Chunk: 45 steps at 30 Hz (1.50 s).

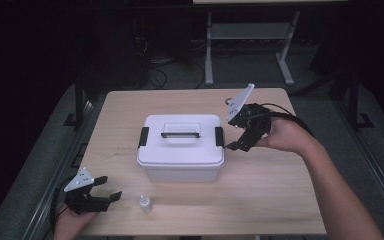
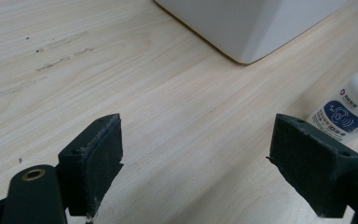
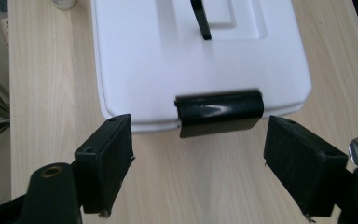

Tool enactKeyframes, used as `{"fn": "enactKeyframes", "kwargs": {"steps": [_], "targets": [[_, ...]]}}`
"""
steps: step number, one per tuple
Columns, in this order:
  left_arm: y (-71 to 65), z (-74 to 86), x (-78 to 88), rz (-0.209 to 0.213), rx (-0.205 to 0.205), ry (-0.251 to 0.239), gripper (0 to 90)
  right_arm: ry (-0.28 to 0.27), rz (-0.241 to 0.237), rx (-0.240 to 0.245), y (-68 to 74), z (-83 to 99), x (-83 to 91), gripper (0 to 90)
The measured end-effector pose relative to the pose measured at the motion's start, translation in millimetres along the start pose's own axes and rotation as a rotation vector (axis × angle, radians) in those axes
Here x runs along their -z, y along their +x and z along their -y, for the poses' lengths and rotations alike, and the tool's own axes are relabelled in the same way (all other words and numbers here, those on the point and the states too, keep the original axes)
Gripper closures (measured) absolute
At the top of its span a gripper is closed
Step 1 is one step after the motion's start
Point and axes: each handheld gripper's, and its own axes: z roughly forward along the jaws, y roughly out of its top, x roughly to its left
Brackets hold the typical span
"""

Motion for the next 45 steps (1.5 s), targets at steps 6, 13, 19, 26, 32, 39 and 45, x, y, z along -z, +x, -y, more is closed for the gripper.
{"fn": "enactKeyframes", "kwargs": {"steps": [6,13,19,26,32,39,45], "targets": [[0.5,-0.1,0.8,-0.001,-0.001,-0.004,17.0,0.009,-0.004,0.020,0.1,-14.4,-3.4,23.6],[0.4,-0.3,1.0,0.001,0.000,-0.006,17.0,0.022,-0.011,0.034,0.5,-27.9,-6.4,23.8],[0.5,-0.3,0.9,0.003,0.000,-0.007,17.0,0.020,-0.023,0.032,1.0,-38.4,-12.2,23.8],[0.5,-0.6,0.6,0.004,-0.001,-0.006,17.0,0.026,-0.022,0.041,1.2,-47.7,-15.6,24.1],[0.2,-1.0,0.3,0.006,-0.005,-0.004,17.0,0.040,-0.029,0.049,1.5,-58.1,-18.6,24.6],[-0.4,-1.2,-0.6,0.004,-0.008,0.003,17.0,0.047,-0.039,0.056,0.7,-68.2,-24.3,25.2],[0.3,-1.0,0.1,0.001,-0.009,0.002,17.0,0.051,-0.049,0.068,0.2,-80.1,-32.2,25.4]]}}
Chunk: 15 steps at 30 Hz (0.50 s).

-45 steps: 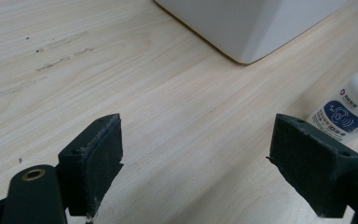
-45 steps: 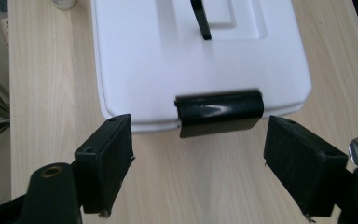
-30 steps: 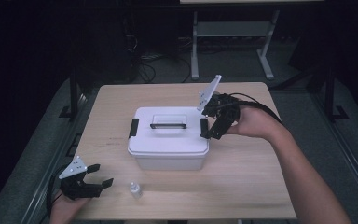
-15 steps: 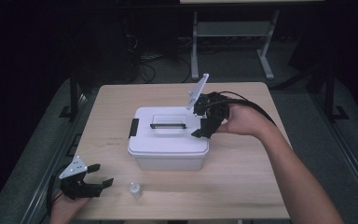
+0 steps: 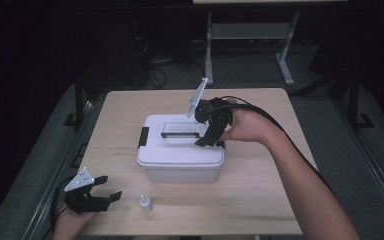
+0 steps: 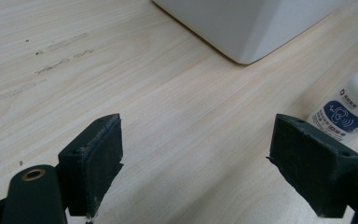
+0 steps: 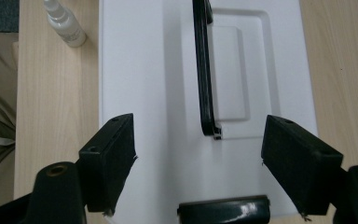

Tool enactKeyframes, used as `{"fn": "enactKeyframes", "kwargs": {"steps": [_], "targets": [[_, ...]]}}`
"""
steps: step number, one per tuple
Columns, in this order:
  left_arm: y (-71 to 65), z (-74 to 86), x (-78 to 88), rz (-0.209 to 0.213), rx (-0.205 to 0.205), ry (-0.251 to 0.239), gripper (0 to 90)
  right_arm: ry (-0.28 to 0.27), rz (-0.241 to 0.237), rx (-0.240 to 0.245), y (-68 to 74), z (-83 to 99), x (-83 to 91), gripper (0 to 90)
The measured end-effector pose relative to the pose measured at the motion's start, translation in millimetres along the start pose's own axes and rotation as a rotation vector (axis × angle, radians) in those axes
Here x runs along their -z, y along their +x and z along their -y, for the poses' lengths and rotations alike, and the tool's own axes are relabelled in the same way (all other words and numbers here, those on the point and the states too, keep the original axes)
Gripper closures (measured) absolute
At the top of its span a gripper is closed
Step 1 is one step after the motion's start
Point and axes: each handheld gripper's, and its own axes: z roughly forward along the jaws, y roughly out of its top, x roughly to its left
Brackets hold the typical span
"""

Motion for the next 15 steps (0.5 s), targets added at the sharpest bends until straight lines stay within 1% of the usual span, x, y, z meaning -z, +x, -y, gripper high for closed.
{"fn": "enactKeyframes", "kwargs": {"steps": [2,7,9,12,14,15], "targets": [[0.2,0.2,0.2,-0.001,0.000,-0.001,17.0,0.013,0.000,0.003,-1.0,-2.7,-2.2,25.4],[0.2,0.1,0.7,-0.001,0.001,-0.002,17.0,0.014,-0.004,0.009,-1.3,-9.4,-5.2,26.4],[0.3,0.2,1.0,-0.001,-0.001,0.001,17.0,0.007,-0.006,0.016,-1.3,-13.7,-6.5,28.2],[0.5,0.3,1.2,-0.002,0.000,0.000,17.0,0.002,-0.004,0.016,-2.0,-14.4,-8.1,29.2],[0.5,0.2,1.4,-0.002,0.001,-0.001,17.0,0.015,-0.004,0.011,-2.9,-14.9,-12.5,32.8],[0.5,0.2,1.4,-0.002,0.001,-0.001,17.0,0.015,-0.004,0.011,-2.9,-14.9,-12.5,32.8]]}}
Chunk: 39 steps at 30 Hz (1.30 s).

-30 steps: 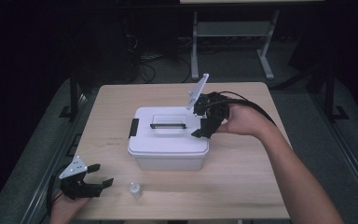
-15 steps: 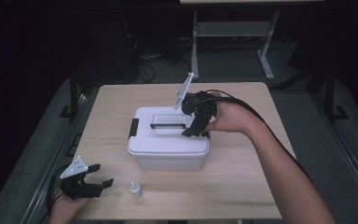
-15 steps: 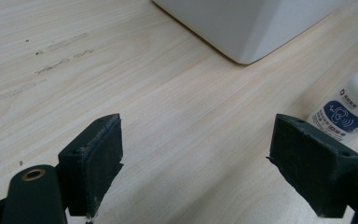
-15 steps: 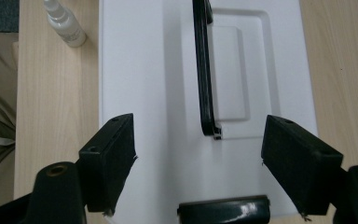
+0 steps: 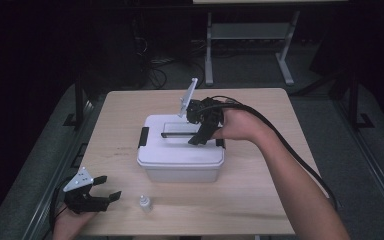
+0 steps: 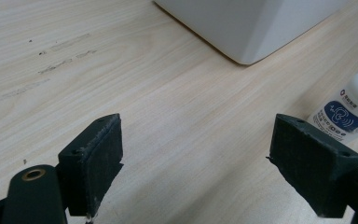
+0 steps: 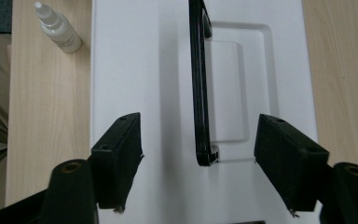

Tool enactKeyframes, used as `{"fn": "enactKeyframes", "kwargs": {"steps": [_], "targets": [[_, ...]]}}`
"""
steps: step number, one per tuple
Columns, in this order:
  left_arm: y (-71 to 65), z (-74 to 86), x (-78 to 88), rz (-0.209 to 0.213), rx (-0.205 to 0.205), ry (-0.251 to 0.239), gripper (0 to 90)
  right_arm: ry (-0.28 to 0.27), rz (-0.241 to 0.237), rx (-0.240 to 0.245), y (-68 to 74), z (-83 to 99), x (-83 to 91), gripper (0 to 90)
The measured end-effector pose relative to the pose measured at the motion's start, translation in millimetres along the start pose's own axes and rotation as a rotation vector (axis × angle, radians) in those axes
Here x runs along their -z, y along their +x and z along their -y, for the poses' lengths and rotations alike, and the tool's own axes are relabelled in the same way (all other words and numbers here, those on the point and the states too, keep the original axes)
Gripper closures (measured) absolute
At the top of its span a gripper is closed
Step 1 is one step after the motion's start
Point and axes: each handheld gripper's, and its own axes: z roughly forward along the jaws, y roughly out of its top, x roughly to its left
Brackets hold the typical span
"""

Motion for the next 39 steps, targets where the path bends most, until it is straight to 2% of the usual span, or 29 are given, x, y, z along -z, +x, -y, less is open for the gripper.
{"fn": "enactKeyframes", "kwargs": {"steps": [1,11,16,17,21,31,39], "targets": [[0.0,0.0,-0.2,0.000,0.000,0.001,17.0,-0.003,0.009,0.008,-0.5,-0.9,-1.9,36.7],[-0.3,0.2,-0.7,-0.001,0.000,0.000,17.0,-0.018,-0.006,-0.004,-4.2,-4.9,-12.1,50.9],[-0.1,0.5,-0.2,-0.003,0.001,-0.001,17.0,-0.017,-0.018,-0.003,-5.5,-8.1,-22.4,64.5],[0.1,0.9,-0.5,-0.004,0.002,0.000,17.0,-0.019,-0.020,-0.005,-6.7,-8.6,-25.1,70.3],[0.9,1.2,-0.4,-0.003,0.005,-0.002,17.0,-0.038,-0.029,-0.016,-11.0,-8.7,-27.0,78.3],[1.1,1.2,-1.1,-0.002,0.003,0.002,17.0,-0.059,-0.056,-0.040,-23.7,-6.5,-30.1,82.0],[1.5,1.7,-0.9,-0.002,0.003,0.005,17.0,-0.068,-0.079,-0.032,-26.6,-5.3,-30.6,83.1]]}}
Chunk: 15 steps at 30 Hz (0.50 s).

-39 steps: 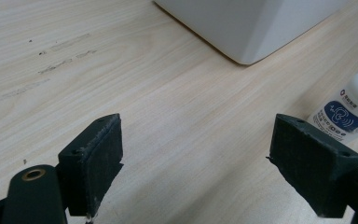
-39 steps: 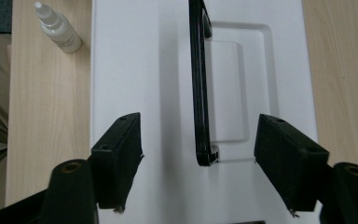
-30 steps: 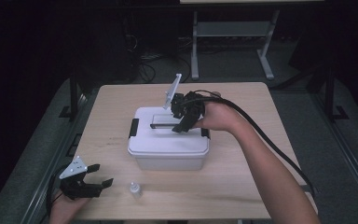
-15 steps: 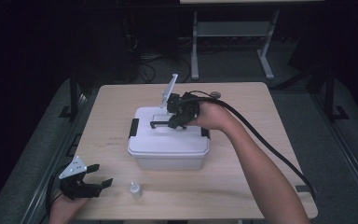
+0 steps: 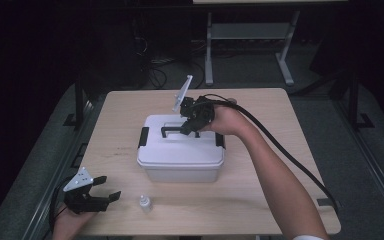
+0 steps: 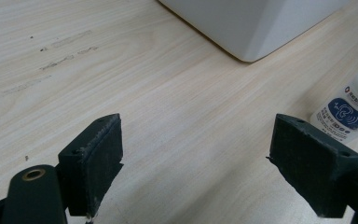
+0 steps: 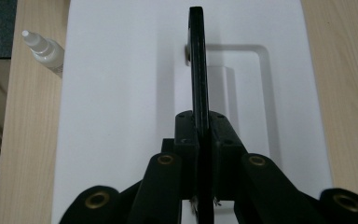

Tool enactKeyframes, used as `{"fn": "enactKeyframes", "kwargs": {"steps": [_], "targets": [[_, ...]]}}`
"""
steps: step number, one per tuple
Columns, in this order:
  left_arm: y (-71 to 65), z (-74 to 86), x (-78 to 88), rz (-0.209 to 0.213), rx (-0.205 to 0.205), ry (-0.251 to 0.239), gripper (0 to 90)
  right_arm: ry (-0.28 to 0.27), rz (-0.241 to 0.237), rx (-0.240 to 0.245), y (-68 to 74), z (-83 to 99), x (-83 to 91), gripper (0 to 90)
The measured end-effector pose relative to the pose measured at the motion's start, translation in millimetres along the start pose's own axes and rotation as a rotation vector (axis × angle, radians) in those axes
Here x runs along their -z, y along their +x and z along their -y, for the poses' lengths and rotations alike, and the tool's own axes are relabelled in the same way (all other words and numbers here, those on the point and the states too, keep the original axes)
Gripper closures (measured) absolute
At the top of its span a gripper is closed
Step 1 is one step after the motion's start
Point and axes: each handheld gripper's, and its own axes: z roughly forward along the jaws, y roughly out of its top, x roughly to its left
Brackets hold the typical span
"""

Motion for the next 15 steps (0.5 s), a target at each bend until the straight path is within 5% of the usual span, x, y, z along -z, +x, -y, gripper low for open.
{"fn": "enactKeyframes", "kwargs": {"steps": [15], "targets": [[0.5,0.7,-0.3,0.000,0.004,0.002,17.0,-0.018,-0.021,0.036,-4.0,1.5,0.3,84.1]]}}
